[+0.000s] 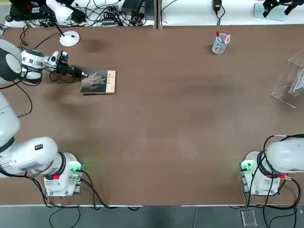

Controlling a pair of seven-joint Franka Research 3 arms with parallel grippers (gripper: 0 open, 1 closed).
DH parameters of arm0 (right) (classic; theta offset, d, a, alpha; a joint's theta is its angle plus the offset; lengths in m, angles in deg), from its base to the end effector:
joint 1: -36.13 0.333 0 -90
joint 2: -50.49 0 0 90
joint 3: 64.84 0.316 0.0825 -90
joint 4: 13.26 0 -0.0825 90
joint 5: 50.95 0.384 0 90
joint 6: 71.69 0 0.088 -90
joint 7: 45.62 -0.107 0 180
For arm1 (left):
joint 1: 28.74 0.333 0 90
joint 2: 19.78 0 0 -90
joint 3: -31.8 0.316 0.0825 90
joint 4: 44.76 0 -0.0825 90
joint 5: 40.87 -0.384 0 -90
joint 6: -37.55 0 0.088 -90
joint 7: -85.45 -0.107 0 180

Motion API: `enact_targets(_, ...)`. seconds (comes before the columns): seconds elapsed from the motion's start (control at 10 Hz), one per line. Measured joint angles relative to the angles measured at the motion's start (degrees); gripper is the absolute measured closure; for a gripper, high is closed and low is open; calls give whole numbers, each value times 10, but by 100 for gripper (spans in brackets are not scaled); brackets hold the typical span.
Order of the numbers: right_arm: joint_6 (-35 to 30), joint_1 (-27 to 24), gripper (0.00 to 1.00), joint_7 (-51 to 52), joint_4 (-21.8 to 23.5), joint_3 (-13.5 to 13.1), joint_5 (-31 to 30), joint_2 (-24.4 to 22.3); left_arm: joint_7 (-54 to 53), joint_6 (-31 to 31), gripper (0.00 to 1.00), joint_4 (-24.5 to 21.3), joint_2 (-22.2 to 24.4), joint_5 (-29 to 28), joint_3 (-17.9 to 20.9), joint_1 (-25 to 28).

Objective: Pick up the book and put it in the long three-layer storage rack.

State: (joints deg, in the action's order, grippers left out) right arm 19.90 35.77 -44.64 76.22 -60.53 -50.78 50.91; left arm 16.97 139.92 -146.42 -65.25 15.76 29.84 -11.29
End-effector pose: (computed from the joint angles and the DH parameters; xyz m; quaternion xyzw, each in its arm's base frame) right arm 0.5584 0.0387 0.6272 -0.9990 -0.0430 -0.0147 0.0021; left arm 0.5791 0.0866 0.1030 0.8437 -0.1185 0.0185 0.5233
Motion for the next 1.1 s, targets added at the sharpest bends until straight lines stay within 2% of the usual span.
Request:
enact_targets(0.7,2,12,0,-18,3,-3,-5,0,93,-48,97,62,12,-9,-2,-7)
enact_targets(1.1,2,14,0,-19,4,-3,-5,1,236,-54,97,83,79,-32,-14,-34)
